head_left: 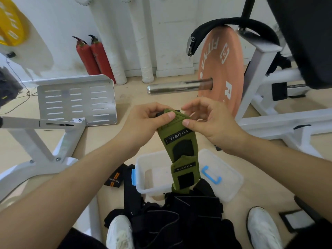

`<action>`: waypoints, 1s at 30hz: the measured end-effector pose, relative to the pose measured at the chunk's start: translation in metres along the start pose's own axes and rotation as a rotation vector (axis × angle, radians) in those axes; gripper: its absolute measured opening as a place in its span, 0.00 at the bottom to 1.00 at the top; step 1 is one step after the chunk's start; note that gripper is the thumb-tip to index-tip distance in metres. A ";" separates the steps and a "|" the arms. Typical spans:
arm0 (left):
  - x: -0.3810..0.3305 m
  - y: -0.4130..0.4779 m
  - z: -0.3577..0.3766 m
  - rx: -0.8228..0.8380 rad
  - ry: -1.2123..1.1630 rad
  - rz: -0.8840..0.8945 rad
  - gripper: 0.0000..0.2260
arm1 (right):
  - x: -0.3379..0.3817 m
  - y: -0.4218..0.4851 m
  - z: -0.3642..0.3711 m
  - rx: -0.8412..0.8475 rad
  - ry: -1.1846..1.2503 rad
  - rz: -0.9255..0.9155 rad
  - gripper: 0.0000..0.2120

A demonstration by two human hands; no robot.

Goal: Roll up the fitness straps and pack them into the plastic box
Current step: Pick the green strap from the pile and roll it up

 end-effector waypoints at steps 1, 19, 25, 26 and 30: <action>0.001 0.000 0.000 0.005 -0.057 -0.072 0.05 | -0.001 0.000 0.000 0.001 -0.081 -0.049 0.18; 0.004 -0.002 0.003 0.142 -0.081 -0.321 0.14 | -0.015 0.010 0.001 0.062 -0.266 -0.236 0.08; 0.001 -0.006 0.003 0.105 -0.050 -0.128 0.12 | -0.017 0.009 -0.008 0.012 -0.114 -0.073 0.11; 0.001 -0.007 0.004 0.088 -0.038 -0.121 0.10 | -0.017 0.007 -0.008 0.014 -0.077 -0.051 0.12; 0.000 -0.006 0.006 -0.020 -0.057 -0.179 0.05 | -0.012 0.002 -0.010 0.071 -0.095 -0.090 0.23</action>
Point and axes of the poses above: each hand's wrist, its own y-axis towards the middle knuckle, its own z-axis out of the palm, x = y × z, the point moved 2 cm from there along y, towards the middle knuckle, and after that the axes turned 10 degrees about -x, right-handed, at the moved point
